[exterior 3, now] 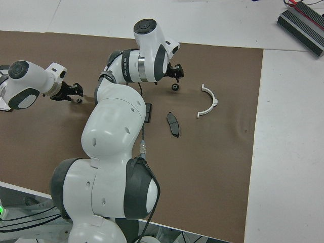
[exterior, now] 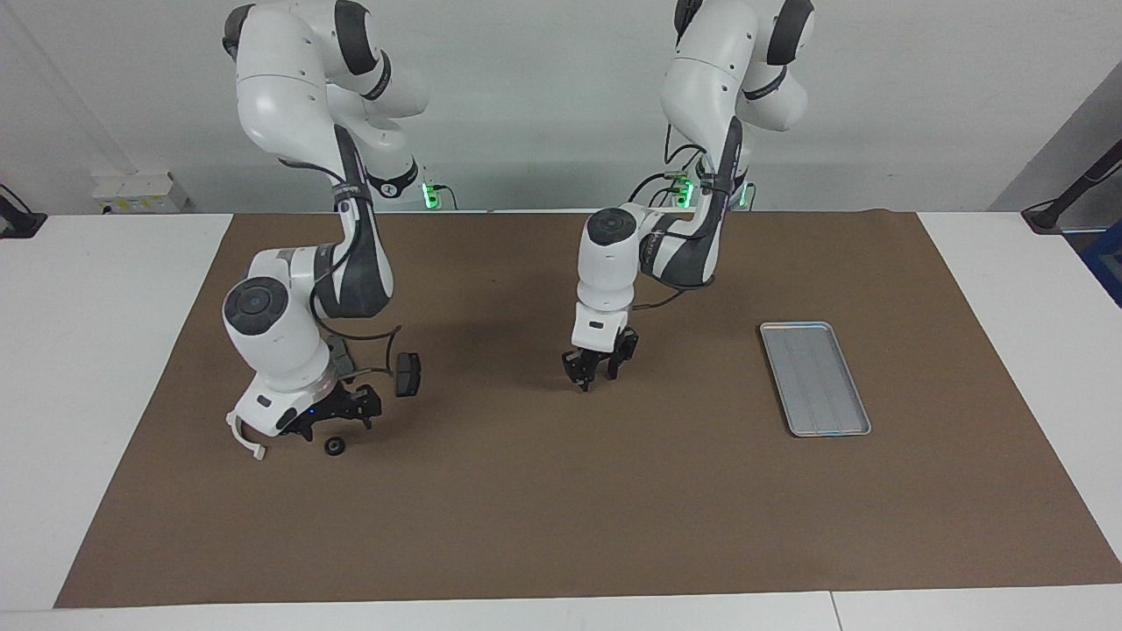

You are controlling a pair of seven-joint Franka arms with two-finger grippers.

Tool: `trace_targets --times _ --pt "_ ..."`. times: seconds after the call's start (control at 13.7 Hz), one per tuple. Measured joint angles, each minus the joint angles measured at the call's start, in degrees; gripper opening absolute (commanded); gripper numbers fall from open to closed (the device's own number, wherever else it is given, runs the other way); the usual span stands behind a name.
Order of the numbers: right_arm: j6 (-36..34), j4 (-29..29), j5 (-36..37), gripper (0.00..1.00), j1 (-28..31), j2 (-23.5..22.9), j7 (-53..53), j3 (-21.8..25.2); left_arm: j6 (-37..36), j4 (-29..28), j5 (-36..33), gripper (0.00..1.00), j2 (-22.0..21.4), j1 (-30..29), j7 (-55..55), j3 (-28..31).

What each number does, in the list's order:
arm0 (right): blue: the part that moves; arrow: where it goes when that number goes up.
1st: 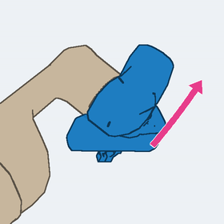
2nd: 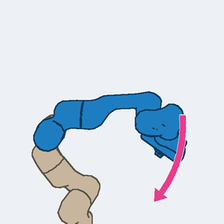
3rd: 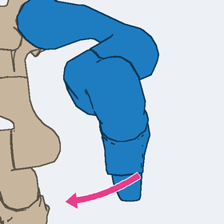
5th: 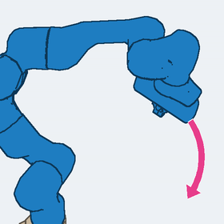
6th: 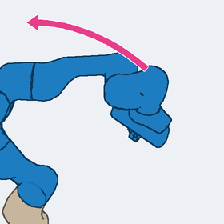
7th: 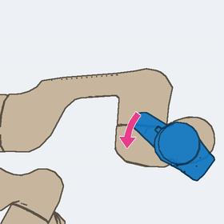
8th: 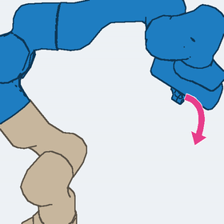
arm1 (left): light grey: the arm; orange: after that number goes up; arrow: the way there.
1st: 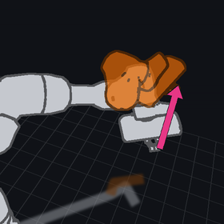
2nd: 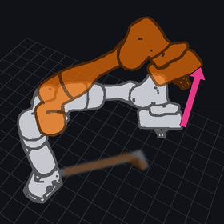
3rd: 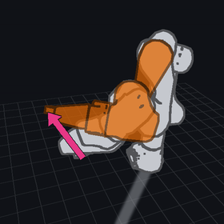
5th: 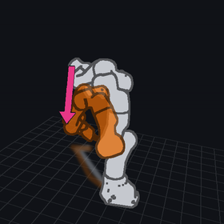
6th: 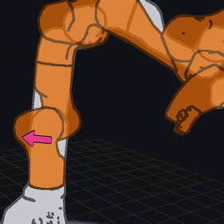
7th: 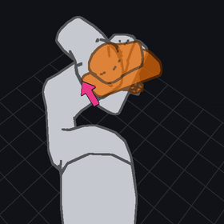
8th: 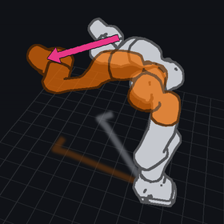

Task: Place bearing gear from tray to pile

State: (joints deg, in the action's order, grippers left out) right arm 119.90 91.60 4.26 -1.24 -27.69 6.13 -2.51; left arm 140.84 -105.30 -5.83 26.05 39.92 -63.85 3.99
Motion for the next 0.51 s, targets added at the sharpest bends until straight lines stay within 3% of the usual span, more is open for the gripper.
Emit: trace_targets --times 0.22,0.51 --pt "-5.94 -1.36 -0.13 1.0 -4.37 2.49 -10.94 -0.34 -3.14 2.26 -0.01 1.0 -0.92 -3.06 4.01 0.17" --pt "-7.58 -1.83 -0.21 1.0 -14.81 2.91 -36.57 -0.77 -12.29 5.51 -0.01 1.0 -6.4 -14.61 23.07 0.56"
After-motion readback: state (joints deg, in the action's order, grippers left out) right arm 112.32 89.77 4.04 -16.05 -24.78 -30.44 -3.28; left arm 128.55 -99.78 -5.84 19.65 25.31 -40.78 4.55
